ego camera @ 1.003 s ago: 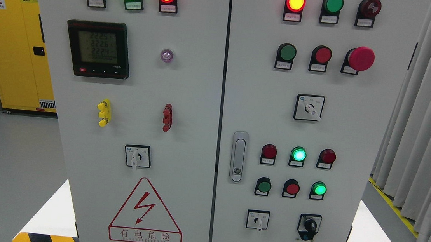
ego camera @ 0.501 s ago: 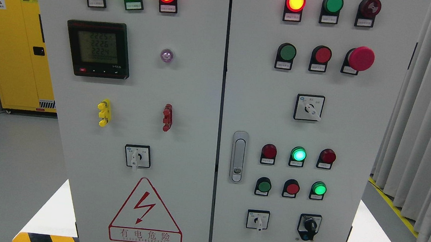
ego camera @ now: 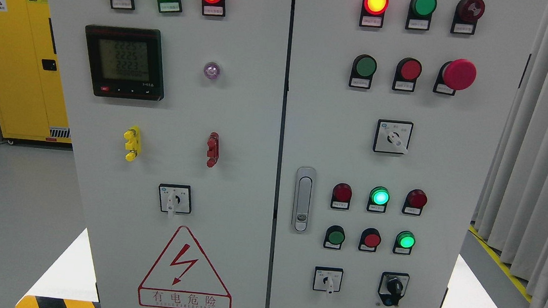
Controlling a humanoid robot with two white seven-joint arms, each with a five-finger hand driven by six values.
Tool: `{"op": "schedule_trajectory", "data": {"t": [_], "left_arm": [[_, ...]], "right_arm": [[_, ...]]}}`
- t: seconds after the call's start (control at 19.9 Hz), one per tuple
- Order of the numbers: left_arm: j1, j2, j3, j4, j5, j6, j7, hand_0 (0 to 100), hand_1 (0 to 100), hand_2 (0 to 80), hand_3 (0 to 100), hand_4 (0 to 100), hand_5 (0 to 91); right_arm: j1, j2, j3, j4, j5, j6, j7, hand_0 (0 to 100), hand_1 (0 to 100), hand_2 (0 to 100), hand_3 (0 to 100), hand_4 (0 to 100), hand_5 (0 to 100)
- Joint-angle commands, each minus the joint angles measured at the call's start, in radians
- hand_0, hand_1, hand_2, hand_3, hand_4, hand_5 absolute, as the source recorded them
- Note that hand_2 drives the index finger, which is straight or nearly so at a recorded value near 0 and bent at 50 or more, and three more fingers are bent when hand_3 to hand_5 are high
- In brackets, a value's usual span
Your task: Turn on light switch 1
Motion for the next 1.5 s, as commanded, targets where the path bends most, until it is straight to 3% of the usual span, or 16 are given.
{"op": "schedule_trajectory", "data": {"t": [0.0,0.2,0.6,1.35,1.45], "left_arm": [[-0.099,0.002,-0.029,-0.089,-0.007,0.070,0.038,16,64,51.7,79,85,79.3],[-0.170,-0.012,-0.038,-0.090,-0.010,0.173,0.044,16,65,52.6,81,87,81.0],[-0.285,-0.067,-0.069,-0.089,-0.112,0.299,0.044,15,67,55.0,83,88,82.2],[-0.383,-0.137,-0.121,-0.084,-0.209,0.428,0.093,18,68,57.5,87,88,82.2],[-0.386,-0.142,-0.124,-0.084,-0.209,0.432,0.122,20,68,57.7,87,88,82.1]], "right_arm": [[0.000,0.000,0.000,0.000,0.000,0.000,0.001,0,50,4,0,0,0],[0.000,0.000,0.000,0.000,0.000,0.000,-0.001,0,50,4,0,0,0],[0.000,0.000,0.000,0.000,0.000,0.000,0.001,0,50,4,0,0,0],[0.000,0.000,0.000,0.000,0.000,0.000,0.001,0,50,4,0,0,0],[0.000,0.000,0.000,0.000,0.000,0.000,0.001,0,50,4,0,0,0]]}}
